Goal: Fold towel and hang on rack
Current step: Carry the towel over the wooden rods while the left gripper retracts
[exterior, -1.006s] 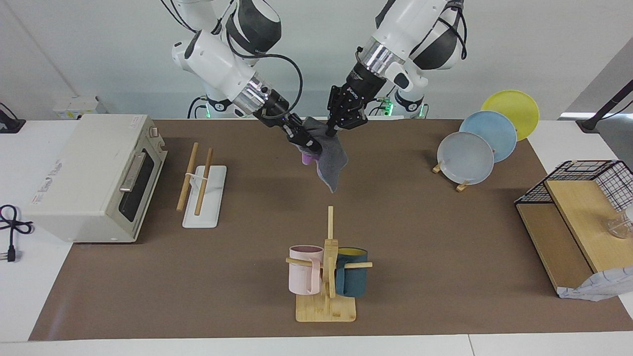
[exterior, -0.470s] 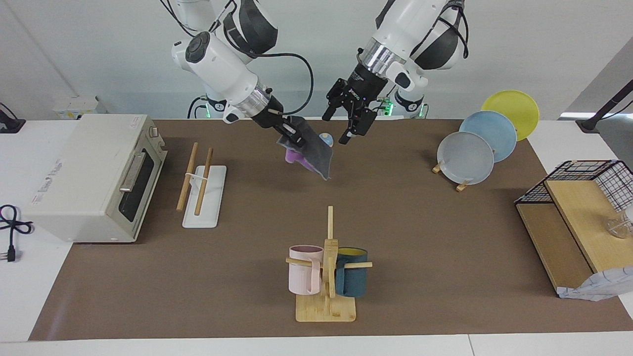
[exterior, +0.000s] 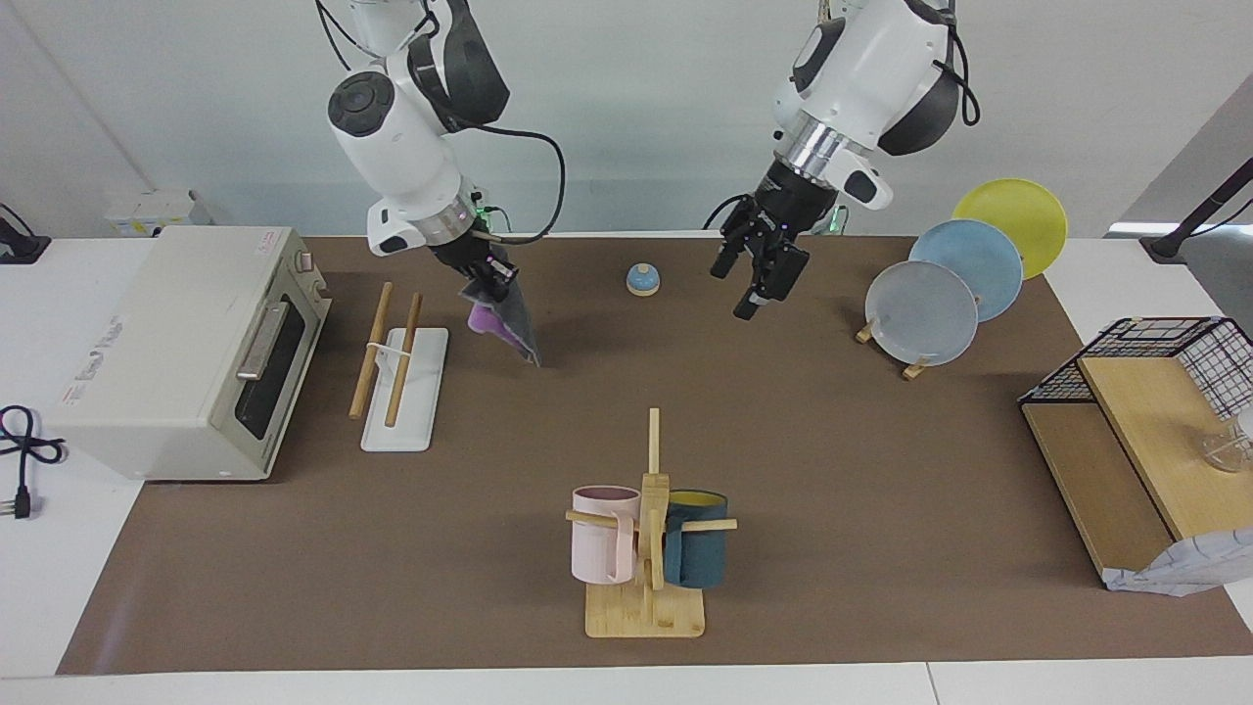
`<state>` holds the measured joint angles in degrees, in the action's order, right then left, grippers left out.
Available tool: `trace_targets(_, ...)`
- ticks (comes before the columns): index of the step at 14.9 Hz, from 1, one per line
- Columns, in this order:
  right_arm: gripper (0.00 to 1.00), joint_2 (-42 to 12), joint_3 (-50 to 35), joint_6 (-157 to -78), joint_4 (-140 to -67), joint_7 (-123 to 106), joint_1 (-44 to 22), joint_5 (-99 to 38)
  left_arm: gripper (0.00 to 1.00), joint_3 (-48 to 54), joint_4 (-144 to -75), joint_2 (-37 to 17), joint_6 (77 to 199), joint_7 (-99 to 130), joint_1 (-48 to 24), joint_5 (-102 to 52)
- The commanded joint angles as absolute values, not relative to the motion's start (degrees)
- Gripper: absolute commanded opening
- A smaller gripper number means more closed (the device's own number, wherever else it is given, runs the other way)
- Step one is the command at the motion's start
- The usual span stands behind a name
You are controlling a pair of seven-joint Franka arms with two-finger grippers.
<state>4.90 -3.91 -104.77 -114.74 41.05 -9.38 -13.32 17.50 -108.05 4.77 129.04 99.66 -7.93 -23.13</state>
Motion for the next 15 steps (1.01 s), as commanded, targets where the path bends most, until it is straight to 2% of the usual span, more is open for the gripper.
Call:
trace_targets(1,0.0,6.5,-4.5,-104.4,-116.4,34.6,-5.5,-9.1,1.0,17.5,-110.2,7.4,122.2,81.7,-3.4,-22.9)
trace_targets(4,0.0,6.5,-4.5,-105.1,-116.9,30.4,-2.3,-8.3,1.0,17.2,-109.6,7.5,115.6,61.0,1.7,-22.6)
trace_targets(6,0.0,6.5,-4.5,-105.5,-117.6,24.6,0.3,-6.5,1.0,17.3,-107.5,6.9,112.3,50.9,4.6,-17.0)
trace_targets(10,0.0,6.3,-4.5,-107.7,-117.6,16.3,2.6,-1.5,1.0,17.2,-102.1,4.8,106.8,35.0,7.8,-7.3)
trace_targets(15,0.0,6.5,-4.5,-107.2,-118.2,8.7,4.1,5.8,1.0,17.1,-95.8,2.3,99.9,17.9,7.9,2.6)
